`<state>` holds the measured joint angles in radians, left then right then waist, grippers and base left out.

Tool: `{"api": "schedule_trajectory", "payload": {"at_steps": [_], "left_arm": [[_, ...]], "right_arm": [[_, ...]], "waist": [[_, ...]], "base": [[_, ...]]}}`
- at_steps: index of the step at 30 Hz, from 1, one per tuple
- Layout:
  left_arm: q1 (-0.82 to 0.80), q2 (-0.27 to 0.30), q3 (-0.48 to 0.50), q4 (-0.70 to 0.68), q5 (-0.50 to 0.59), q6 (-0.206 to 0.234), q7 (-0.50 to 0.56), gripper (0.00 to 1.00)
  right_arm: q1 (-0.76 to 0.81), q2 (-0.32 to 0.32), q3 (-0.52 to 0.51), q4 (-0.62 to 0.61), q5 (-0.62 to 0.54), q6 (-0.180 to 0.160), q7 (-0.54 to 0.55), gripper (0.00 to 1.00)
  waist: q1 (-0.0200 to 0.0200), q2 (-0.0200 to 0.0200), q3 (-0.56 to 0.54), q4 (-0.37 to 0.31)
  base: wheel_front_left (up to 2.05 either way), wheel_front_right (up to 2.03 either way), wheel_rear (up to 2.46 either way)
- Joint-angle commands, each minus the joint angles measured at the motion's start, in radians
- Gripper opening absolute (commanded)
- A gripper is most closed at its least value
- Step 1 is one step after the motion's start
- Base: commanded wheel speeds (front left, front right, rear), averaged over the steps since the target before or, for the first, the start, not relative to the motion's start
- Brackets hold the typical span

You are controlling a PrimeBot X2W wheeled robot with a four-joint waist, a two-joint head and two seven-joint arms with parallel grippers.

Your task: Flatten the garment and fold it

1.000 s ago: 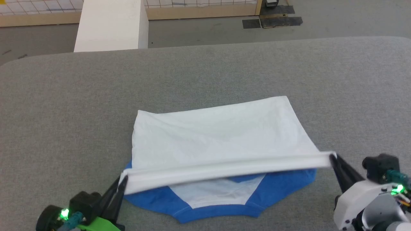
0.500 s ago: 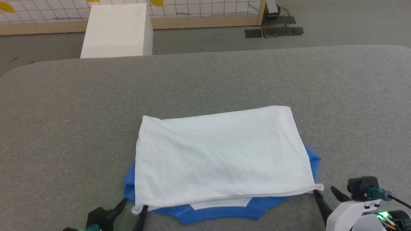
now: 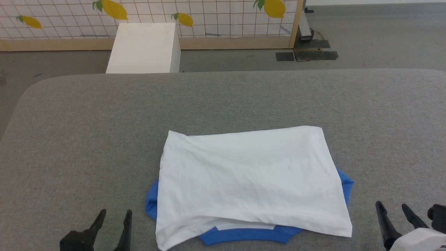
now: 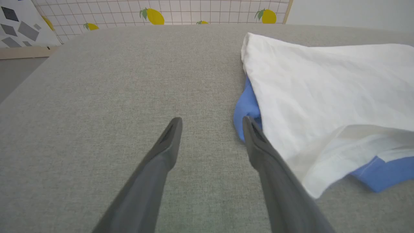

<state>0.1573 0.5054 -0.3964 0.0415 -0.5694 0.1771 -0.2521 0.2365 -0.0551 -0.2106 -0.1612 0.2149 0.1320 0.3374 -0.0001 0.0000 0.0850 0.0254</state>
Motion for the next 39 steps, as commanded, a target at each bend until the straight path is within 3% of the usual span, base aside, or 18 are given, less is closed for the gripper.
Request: {"api": "schedule_trajectory", "payload": {"at_steps": [1, 5, 9, 14, 26, 34, 35, 36, 37, 39], "left_arm": [[-0.014, -0.009, 0.015, -0.008, 0.017, 0.005, -0.007, 1.0], [-0.079, -0.055, 0.07, -0.021, 0.045, -0.004, -0.009, 1.0], [-0.148, -0.114, 0.114, 0.0, 0.065, -0.043, -0.009, 1.0], [-0.221, -0.192, 0.163, 0.035, 0.123, -0.078, -0.01, 1.0], [-0.322, -0.31, 0.249, 0.138, 0.232, -0.157, -0.01, 1.0], [-0.331, -0.341, 0.286, 0.181, 0.277, -0.192, -0.01, 1.0], [-0.331, -0.343, 0.29, 0.184, 0.28, -0.195, -0.01, 1.0], [-0.331, -0.346, 0.295, 0.187, 0.284, -0.198, -0.01, 1.0], [-0.33, -0.349, 0.299, 0.19, 0.287, -0.201, -0.01, 1.0], [-0.33, -0.353, 0.307, 0.195, 0.292, -0.209, -0.01, 1.0]], "right_arm": [[-0.024, 0.004, -0.002, -0.009, 0.016, -0.001, -0.028, 1.0], [-0.077, 0.004, 0.009, 0.014, 0.058, -0.001, -0.107, 1.0], [-0.143, 0.005, 0.026, 0.084, 0.119, -0.001, -0.165, 1.0], [-0.245, 0.005, 0.047, 0.219, 0.138, -0.001, -0.173, 1.0], [-0.448, 0.005, 0.03, 0.605, 0.024, -0.001, 0.077, 1.0], [-0.474, 0.005, 0.079, 0.698, 0.084, -0.001, 0.204, 1.0], [-0.474, 0.005, 0.087, 0.703, 0.092, -0.001, 0.212, 0.98], [-0.474, 0.005, 0.093, 0.708, 0.099, -0.001, 0.219, 0.49], [-0.475, 0.005, 0.099, 0.71, 0.099, -0.001, 0.222, 0.43], [-0.479, 0.005, 0.106, 0.708, 0.099, -0.001, 0.213, 0.13]], "waist": [[0.0001, 0.0, -0.006, 0.01], [0.0001, 0.0, -0.012, 0.02], [0.0001, 0.0, -0.014, 0.026], [0.0001, 0.0, -0.005, 0.025], [0.0001, 0.0, -0.003, 0.037], [0.0001, 0.0, -0.005, 0.039], [0.0001, 0.0, -0.004, 0.039], [0.0001, 0.0, -0.004, 0.038], [0.0001, 0.0, -0.004, 0.037], [0.0001, 0.0, -0.002, 0.035]], "base": [[0.0, 0.0, 0.0], [0.0, 0.0, 0.0], [0.0, 0.0, 0.0], [0.0, 0.0, 0.0], [0.0, 0.0, 0.0], [0.0, 0.0, 0.0], [0.0, 0.0, 0.0], [0.0, 0.0, 0.0], [0.0, 0.0, 0.0], [0.0, 0.0, 0.0]]}}
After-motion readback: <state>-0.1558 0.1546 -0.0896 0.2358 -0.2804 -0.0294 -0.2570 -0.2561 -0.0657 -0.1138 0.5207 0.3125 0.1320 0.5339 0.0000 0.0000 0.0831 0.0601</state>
